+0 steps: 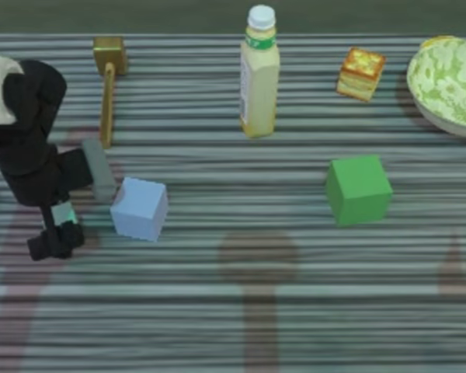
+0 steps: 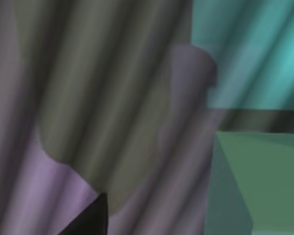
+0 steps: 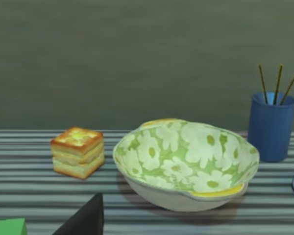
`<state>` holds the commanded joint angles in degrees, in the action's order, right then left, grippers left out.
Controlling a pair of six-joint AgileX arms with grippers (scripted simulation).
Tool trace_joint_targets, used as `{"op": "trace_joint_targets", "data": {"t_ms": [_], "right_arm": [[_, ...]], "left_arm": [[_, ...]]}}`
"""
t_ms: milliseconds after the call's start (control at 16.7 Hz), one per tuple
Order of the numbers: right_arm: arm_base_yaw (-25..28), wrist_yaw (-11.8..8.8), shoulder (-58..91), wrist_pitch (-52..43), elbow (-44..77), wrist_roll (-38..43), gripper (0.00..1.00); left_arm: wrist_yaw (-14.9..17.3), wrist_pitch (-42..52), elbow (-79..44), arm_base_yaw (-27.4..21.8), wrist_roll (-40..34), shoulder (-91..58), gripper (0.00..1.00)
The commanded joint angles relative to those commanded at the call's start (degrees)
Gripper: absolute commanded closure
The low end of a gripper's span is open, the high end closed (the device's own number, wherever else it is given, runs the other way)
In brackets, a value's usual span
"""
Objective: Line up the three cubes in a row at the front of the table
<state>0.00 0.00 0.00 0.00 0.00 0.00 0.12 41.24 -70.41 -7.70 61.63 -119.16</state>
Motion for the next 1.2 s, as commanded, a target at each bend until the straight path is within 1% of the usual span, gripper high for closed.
{"op": "trace_joint_targets", "data": {"t_ms": [600, 660, 1080, 1140, 1200], "right_arm": [[0.0, 0.0, 0.0, 0.0, 0.0, 0.0, 0.00], [0.0, 0.0, 0.0, 0.0, 0.0, 0.0, 0.00], [0.0, 0.0, 0.0, 0.0, 0.0, 0.0, 0.00], [0.0, 0.0, 0.0, 0.0, 0.0, 0.0, 0.00], [0.0, 0.0, 0.0, 0.0, 0.0, 0.0, 0.00]], "left_arm": [[0.0, 0.0, 0.0, 0.0, 0.0, 0.0, 0.98], [0.0, 0.0, 0.0, 0.0, 0.0, 0.0, 1.00], [0.0, 0.0, 0.0, 0.0, 0.0, 0.0, 1.00], [0.8, 2.5, -0.4, 0.0, -1.1, 2.6, 1.00], [0.8, 2.7, -0.6, 0.0, -1.1, 2.7, 1.00]]}}
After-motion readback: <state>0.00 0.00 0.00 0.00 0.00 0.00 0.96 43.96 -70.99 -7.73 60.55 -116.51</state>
